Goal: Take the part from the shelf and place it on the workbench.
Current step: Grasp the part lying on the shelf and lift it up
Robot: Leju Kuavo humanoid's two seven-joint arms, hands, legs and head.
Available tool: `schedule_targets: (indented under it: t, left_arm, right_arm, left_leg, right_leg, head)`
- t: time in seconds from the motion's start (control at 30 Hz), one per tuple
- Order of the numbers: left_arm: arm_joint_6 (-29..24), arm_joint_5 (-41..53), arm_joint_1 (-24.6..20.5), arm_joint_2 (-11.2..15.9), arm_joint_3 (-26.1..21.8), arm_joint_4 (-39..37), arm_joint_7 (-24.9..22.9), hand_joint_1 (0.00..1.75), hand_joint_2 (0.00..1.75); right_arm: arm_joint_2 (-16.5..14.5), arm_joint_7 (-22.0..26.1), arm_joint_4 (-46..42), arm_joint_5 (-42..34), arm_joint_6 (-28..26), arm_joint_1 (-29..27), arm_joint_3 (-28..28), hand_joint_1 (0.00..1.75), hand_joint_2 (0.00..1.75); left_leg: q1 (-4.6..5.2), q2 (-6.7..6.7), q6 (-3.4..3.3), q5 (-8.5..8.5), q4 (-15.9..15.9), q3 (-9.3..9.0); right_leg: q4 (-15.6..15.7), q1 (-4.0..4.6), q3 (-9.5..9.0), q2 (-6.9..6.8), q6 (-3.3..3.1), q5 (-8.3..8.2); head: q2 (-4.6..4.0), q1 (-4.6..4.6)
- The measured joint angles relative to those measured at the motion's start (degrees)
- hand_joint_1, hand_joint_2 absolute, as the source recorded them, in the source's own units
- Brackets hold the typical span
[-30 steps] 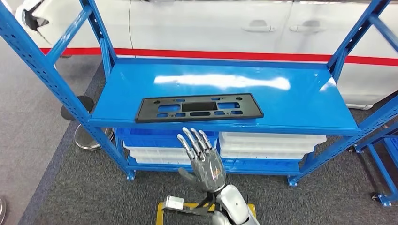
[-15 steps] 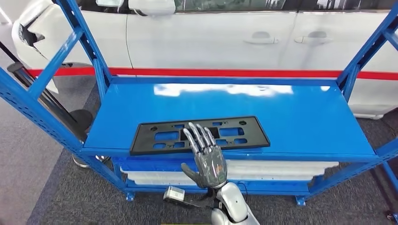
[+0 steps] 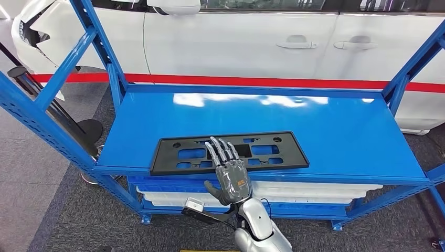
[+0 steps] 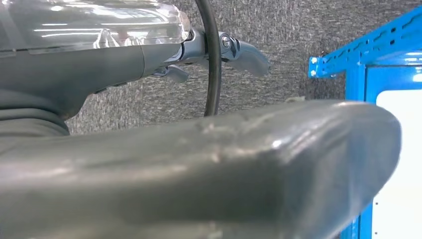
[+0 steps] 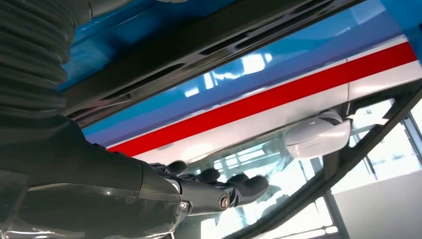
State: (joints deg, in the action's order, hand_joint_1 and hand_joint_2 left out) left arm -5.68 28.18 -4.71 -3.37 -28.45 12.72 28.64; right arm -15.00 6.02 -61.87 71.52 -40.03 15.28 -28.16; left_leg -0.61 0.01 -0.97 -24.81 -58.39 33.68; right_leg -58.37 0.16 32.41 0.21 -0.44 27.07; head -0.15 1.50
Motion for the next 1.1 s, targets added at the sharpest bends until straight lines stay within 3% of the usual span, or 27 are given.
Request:
schedule_targets:
  t: [0.13, 0.17, 0.27, 0.3, 0.33, 0.37, 0.43, 0.5, 0.63, 0.7, 0.77, 0.8, 0.83, 0.87, 0.97, 1.03, 1.1]
  left_arm:
    - [-0.26, 0.16, -0.05, 0.08, -0.05, 0.00, 0.01, 0.00, 0.00]
    - [-0.26, 0.18, -0.05, 0.07, -0.07, 0.00, 0.02, 0.00, 0.00]
    - [-0.26, 0.21, 0.02, 0.22, -0.14, 0.00, 0.03, 0.00, 0.00]
    - [-0.26, 0.21, 0.07, 0.28, -0.17, 0.00, 0.03, 0.00, 0.00]
    - [-0.26, 0.21, 0.12, 0.31, -0.19, 0.00, 0.03, 0.00, 0.00]
    - [-0.26, 0.21, 0.14, 0.34, -0.20, 0.00, 0.03, 0.00, 0.00]
    - [-0.26, 0.22, 0.08, 0.39, -0.23, 0.00, 0.02, 0.00, 0.00]
    - [-0.27, 0.32, 0.02, 0.42, -0.29, 0.00, -0.03, 0.00, 0.00]
    - [-0.40, 0.63, 0.13, 0.43, -0.49, 0.00, -0.02, 0.00, 0.00]
    - [-0.44, 0.85, 0.09, 0.42, -0.59, 0.00, 0.02, 0.00, 0.00]
    - [-0.41, 1.22, 0.11, 0.43, -0.79, 0.00, 0.02, 0.00, 0.00]
    - [-0.36, 1.47, 0.14, 0.43, -0.92, 0.00, 0.01, 0.00, 0.00]
    - [-0.28, 1.70, 0.14, 0.43, -1.07, 0.00, -0.02, 0.00, 0.00]
    - [-0.19, 2.01, 0.13, 0.43, -1.18, 0.00, -0.08, 0.00, 0.00]
    - [0.09, 3.07, -0.13, 0.35, -1.31, 0.00, -0.45, 0.00, 0.00]
    - [0.26, 3.86, -0.44, 0.29, -1.32, 0.00, -0.76, 0.00, 0.00]
    - [0.43, 4.48, -0.75, 0.28, -1.32, 0.00, -1.03, 0.00, 0.00]
  right_arm:
    - [0.24, -0.50, 0.96, -0.86, 0.02, 0.33, -0.70, 0.00, 1.75]
    - [0.25, -0.62, 1.14, -1.02, 0.03, 0.40, -0.89, 0.00, 1.75]
    - [0.34, -0.73, 1.72, -1.19, 0.05, 0.47, -1.27, 0.00, 1.75]
    - [0.40, -0.73, 1.90, -1.21, 0.05, 0.44, -1.33, 0.00, 1.75]
    - [0.46, -0.74, 2.06, -1.22, 0.05, 0.43, -1.37, 0.00, 1.75]
    - [0.49, -0.74, 2.18, -1.23, 0.05, 0.43, -1.43, 0.00, 1.75]
    - [0.50, -0.76, 2.34, -1.26, 0.10, 0.50, -1.52, 0.00, 1.75]
    - [0.51, -0.80, 2.44, -1.41, 0.38, 0.59, -1.61, 0.00, 1.75]
    - [0.67, -1.14, 2.52, -2.23, 0.84, 0.73, -1.69, 0.00, 1.75]
    - [0.85, -1.25, 2.61, -2.64, 0.81, 0.86, -1.69, 0.00, 1.75]
    - [1.06, -1.46, 2.98, -3.04, 0.76, 1.01, -1.69, 0.00, 1.75]
    - [1.19, -1.68, 3.35, -3.20, 0.74, 1.16, -1.69, 0.00, 1.75]
    - [1.31, -1.97, 3.79, -3.27, 0.73, 1.43, -1.69, 0.00, 1.75]
    - [1.42, -2.37, 4.30, -3.15, 0.73, 1.90, -1.67, 0.00, 1.75]
    - [1.50, -4.16, 6.58, -1.48, 0.72, 4.80, -1.55, 0.00, 1.75]
    - [1.50, -5.79, 9.04, 0.09, 0.74, 7.50, -1.31, 0.00, 1.75]
    - [1.50, -7.11, 11.81, 1.01, 0.81, 10.20, -0.82, 0.00, 1.75]
  left_leg:
    - [-0.09, 0.02, 1.48, -0.78, -0.80, 0.39]
    - [-0.15, 0.00, 1.80, -2.14, -2.73, 1.18]
    - [-0.30, -0.02, 2.51, -7.97, -13.42, 5.67]
    - [-0.33, -0.01, 2.64, -8.60, -15.58, 6.51]
    - [-0.37, -0.01, 2.69, -8.02, -15.47, 6.24]
    - [-0.41, -0.01, 2.68, -6.53, -13.22, 4.93]
    - [-0.42, -0.03, 2.42, -3.15, -5.31, 0.74]
    - [-0.21, -0.13, 1.73, -1.86, -0.61, -1.51]
    - [-0.29, -0.11, 0.19, -1.38, 0.27, -1.53]
    - [-0.48, 0.03, -0.50, -1.06, 0.62, -1.53]
    - [-0.43, 0.11, -0.77, -1.00, 0.64, -1.32]
    - [-0.42, 0.13, -0.78, -0.99, 0.62, -1.26]
    - [-0.42, 0.13, -0.77, -1.00, 0.58, -1.25]
    - [-0.42, 0.11, -0.73, -1.03, 0.52, -1.28]
    - [-0.26, 0.09, -0.32, -1.27, 0.17, -1.29]
    - [-0.08, 0.11, 0.22, -1.30, 0.08, -1.09]
    - [-0.09, 0.15, 0.87, -1.28, 0.21, -1.01]
  right_leg:
    - [0.91, -0.16, 0.01, 0.03, -1.04, -0.57]
    - [1.17, -0.30, 0.00, -0.01, -1.37, -0.84]
    - [1.18, -0.33, 0.39, -0.10, -1.73, -1.15]
    - [1.09, -0.32, 0.52, -0.10, -1.72, -1.18]
    - [0.97, -0.33, 0.61, -0.09, -1.69, -1.18]
    - [0.82, -0.34, 0.65, -0.07, -1.63, -1.16]
    - [0.37, -0.27, 0.71, -0.04, -1.31, -0.97]
    - [-0.01, -0.09, 0.97, 0.02, -0.75, -0.88]
    - [-0.61, -0.15, 1.41, 0.05, 0.43, -0.47]
    - [-5.05, -0.33, 3.48, 0.02, 1.00, 2.36]
    - [-12.36, -0.45, 7.11, 0.01, 1.37, 5.78]
    - [-14.88, -0.49, 8.43, -0.01, 1.47, 6.40]
    - [-15.46, -0.51, 8.82, -0.02, 1.48, 5.92]
    - [-13.96, -0.53, 8.17, -0.03, 1.40, 4.45]
    - [-3.21, -0.33, 3.05, -0.09, 0.58, -0.71]
    - [-0.14, -0.06, 1.80, -0.10, 0.16, -1.31]
    - [0.26, -0.14, 1.79, -0.06, -0.29, -1.54]
  head:
    - [0.00, 0.00]
    - [0.00, 0.01]
    - [0.00, 0.01]
    - [0.00, 0.01]
    - [0.00, 0.01]
    - [0.00, 0.01]
    - [0.00, 0.01]
    - [0.00, 0.01]
    - [0.00, -0.01]
    - [0.00, -0.01]
    - [0.00, -0.01]
    - [0.00, -0.01]
    - [0.00, -0.01]
    - [0.00, -0.01]
    - [0.00, 0.00]
    - [0.00, 0.00]
    - [0.00, 0.00]
